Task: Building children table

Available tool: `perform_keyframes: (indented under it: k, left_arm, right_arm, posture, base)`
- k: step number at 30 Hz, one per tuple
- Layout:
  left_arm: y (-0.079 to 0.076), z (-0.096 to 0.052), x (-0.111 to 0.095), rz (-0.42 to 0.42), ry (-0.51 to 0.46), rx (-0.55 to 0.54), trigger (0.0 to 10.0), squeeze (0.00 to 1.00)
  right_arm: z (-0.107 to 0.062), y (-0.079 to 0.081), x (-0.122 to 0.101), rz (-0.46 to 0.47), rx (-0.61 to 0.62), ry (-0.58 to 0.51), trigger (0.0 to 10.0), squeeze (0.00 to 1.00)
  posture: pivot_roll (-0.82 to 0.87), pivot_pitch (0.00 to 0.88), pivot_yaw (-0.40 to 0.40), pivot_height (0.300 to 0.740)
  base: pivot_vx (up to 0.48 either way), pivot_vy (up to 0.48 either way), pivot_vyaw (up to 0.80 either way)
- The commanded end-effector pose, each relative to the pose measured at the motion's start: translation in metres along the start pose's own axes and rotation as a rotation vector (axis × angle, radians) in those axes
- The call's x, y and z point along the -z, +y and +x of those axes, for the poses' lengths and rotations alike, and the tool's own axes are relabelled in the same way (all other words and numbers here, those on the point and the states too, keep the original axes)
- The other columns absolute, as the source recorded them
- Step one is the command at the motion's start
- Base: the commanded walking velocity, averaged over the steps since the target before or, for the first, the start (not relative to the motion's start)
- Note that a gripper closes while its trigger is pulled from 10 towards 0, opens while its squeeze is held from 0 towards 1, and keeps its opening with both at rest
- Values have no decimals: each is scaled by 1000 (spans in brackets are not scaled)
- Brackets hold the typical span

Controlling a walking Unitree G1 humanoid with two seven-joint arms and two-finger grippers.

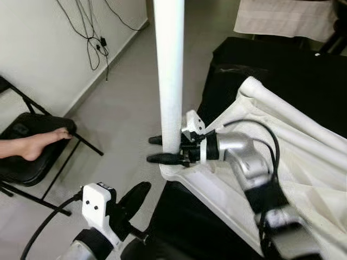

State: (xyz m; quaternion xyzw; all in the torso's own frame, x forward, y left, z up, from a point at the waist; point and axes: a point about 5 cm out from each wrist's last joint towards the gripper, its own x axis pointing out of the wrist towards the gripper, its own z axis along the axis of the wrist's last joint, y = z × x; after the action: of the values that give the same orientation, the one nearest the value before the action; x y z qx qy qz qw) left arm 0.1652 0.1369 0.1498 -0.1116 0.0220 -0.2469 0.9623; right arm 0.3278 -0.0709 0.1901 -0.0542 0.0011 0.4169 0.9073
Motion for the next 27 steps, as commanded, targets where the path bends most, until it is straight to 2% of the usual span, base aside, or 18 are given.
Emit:
perform_keyframes:
  k: [1,2,3,5,10,11,13,14,15,16,18,19,20,21,23,24,26,27]
  left_arm:
    - [2,-4,4,-6,24,-9,10000,0]
    - [4,-3,3,-4,24,-11,10000,0]
    - [7,-3,4,-2,27,-13,10000,0]
    - [10,-1,5,-3,32,-10,10000,0]
    - [10,3,7,-8,36,3,10000,0]
    - [11,3,7,-10,35,4,10000,0]
    - [11,3,8,-12,34,3,10000,0]
    - [10,4,8,-13,32,2,10000,0]
    - [10,4,8,-13,32,2,10000,0]
    - [10,5,9,-14,31,2,10000,0]
    - [9,6,9,-15,29,4,10000,0]
    - [9,6,9,-15,29,4,10000,0]
    - [8,7,10,-17,28,6,10000,0]
    - [8,7,10,-17,28,6,10000,0]
    - [8,8,11,-21,27,10,10000,0]
    - [7,8,11,-22,26,11,10000,0]
    - [7,8,11,-22,26,11,10000,0]
    - [7,8,12,-23,26,12,10000,0]
  right_arm:
    - [-19,-17,38,85,235,228,0,0]
    - [-33,-4,48,120,388,281,0,0]
    - [-40,5,47,99,428,280,0,0]
    - [-40,9,42,59,376,257,0,0]
    - [-36,4,45,81,328,271,0,0]
    - [-33,4,45,87,305,272,10000,0]
    - [-30,5,43,98,274,261,10000,0]
    - [-28,6,38,80,232,233,10000,800]
    - [-28,6,38,80,232,233,10000,800]
    - [-25,7,34,85,190,210,10000,1000]
    - [-19,8,21,91,88,153,10000,1000]
    - [-19,8,21,91,88,153,10000,1000]
    - [-15,5,10,73,14,111,10000,1000]
    - [-15,5,10,73,14,111,10000,1000]
    - [-13,0,-1,63,-141,58,10000,1000]
    - [-12,-4,0,30,-193,55,10000,1000]
    - [-12,-4,0,30,-193,55,10000,1000]
    - [-10,-10,4,-19,-320,85,10000,969]
  posture:
    - [-28,226,-40,740]
    - [-22,225,-14,740]
    - [-53,207,1,740]
    - [-54,181,-4,740]
    - [-46,173,-18,740]
    - [-46,173,-18,740]
    - [-50,167,-22,740]
    - [-47,157,-24,740]
    - [-47,157,-24,740]
    - [-44,152,-24,740]
    - [-44,146,-24,740]
    - [-44,146,-24,740]
    - [-42,138,-21,740]
    - [-42,138,-21,740]
    - [-39,133,-18,740]
    - [-30,129,-19,740]
    - [-30,129,-19,740]
    - [-28,125,-17,740]
  base:
    - [0,0,0]
    - [0,0,0]
    - [0,0,0]
    - [0,0,0]
    - [0,0,0]
    - [0,0,0]
    - [0,0,0]
    - [0,0,0]
    - [0,0,0]
    - [0,0,0]
    - [0,0,0]
    - [0,0,0]
    - [0,0,0]
    - [0,0,0]
    - [0,0,0]
    - [0,0,0]
    - [0,0,0]
    - [0,0,0]
